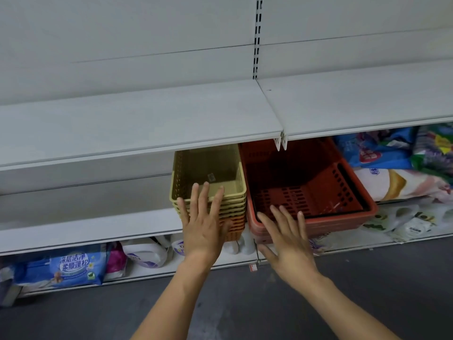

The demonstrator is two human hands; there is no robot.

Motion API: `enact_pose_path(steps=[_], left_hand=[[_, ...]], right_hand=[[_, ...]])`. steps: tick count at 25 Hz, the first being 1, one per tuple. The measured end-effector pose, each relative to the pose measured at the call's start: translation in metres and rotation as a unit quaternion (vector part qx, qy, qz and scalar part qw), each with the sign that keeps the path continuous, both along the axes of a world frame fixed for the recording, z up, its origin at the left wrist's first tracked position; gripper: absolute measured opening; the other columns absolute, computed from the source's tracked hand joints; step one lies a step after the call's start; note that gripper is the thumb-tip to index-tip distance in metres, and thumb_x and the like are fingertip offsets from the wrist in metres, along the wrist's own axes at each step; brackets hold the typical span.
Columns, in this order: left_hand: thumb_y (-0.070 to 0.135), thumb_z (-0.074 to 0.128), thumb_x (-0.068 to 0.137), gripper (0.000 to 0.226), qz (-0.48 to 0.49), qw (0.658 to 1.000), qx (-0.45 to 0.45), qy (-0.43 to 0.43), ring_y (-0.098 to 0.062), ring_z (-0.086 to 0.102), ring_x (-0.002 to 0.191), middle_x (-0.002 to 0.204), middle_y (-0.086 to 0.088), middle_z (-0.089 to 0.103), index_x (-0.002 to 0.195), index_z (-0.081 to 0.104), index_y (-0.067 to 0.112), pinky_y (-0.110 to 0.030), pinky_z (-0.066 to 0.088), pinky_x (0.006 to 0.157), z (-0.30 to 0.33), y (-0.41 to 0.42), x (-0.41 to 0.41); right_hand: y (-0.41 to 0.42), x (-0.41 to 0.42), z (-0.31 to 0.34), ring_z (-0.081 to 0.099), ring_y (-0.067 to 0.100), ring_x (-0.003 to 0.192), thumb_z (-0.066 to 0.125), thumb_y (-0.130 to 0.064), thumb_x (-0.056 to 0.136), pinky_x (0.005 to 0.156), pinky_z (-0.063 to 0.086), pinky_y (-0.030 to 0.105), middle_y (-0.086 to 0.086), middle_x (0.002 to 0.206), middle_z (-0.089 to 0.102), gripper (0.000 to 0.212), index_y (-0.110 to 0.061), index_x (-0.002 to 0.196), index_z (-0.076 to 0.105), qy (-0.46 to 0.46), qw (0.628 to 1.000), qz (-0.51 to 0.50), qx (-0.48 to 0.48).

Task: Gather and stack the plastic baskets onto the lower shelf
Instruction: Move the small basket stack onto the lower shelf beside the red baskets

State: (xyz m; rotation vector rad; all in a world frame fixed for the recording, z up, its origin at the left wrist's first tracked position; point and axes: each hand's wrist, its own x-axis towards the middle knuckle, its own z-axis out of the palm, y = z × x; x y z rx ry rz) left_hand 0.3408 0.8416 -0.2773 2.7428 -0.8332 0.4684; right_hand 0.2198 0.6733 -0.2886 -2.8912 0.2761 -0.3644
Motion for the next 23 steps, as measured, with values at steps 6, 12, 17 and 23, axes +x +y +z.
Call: enact_pose_path(steps=[6,12,17,23], left_hand=[[0.035,0.070,0.080,0.106,0.031,0.994,0.086,0.058,-0.031,-0.011,0.151,0.165,-0.011,0.005,0.153,-0.007,0.036,-0.060,-0.006,0.118,0.018,-0.006,0.015],[0.033,0.073,0.078,0.108,0.038,0.989,0.140,0.038,-0.034,0.017,0.150,0.160,-0.013,0.026,0.154,-0.002,0.027,-0.060,0.002,0.118,0.027,-0.007,0.013],[0.016,0.078,0.072,0.098,0.052,0.994,0.072,-0.067,-0.039,0.026,0.146,0.155,-0.017,0.035,0.154,0.024,0.020,-0.059,0.003,0.119,-0.008,-0.014,0.021],[-0.007,0.060,0.074,0.092,0.139,0.985,0.059,-0.078,-0.039,0.017,0.145,0.155,-0.020,0.032,0.151,0.018,0.020,-0.059,-0.001,0.119,-0.016,-0.039,0.043]], right_hand=[[-0.002,0.005,-0.003,0.013,0.023,0.147,0.069,-0.030,0.077,0.117,-0.004,0.050,0.009,0.156,0.035,0.079,-0.027,0.147,0.033,0.056,0.998,0.001,-0.028],[-0.007,0.009,0.010,0.062,0.023,0.120,0.088,-0.030,0.049,0.113,0.009,0.044,0.003,0.126,0.067,0.089,-0.023,0.132,0.056,0.084,0.996,0.019,-0.031],[-0.009,0.020,-0.010,0.058,0.019,0.104,0.091,-0.029,0.048,0.101,0.027,0.041,-0.002,0.111,0.068,0.071,-0.023,0.115,0.068,0.015,0.999,0.006,-0.042],[-0.009,0.028,-0.024,0.045,0.020,0.108,0.092,-0.019,0.049,0.100,0.026,0.044,0.000,0.111,0.068,0.064,-0.022,0.108,0.067,-0.032,0.997,0.001,-0.070]])
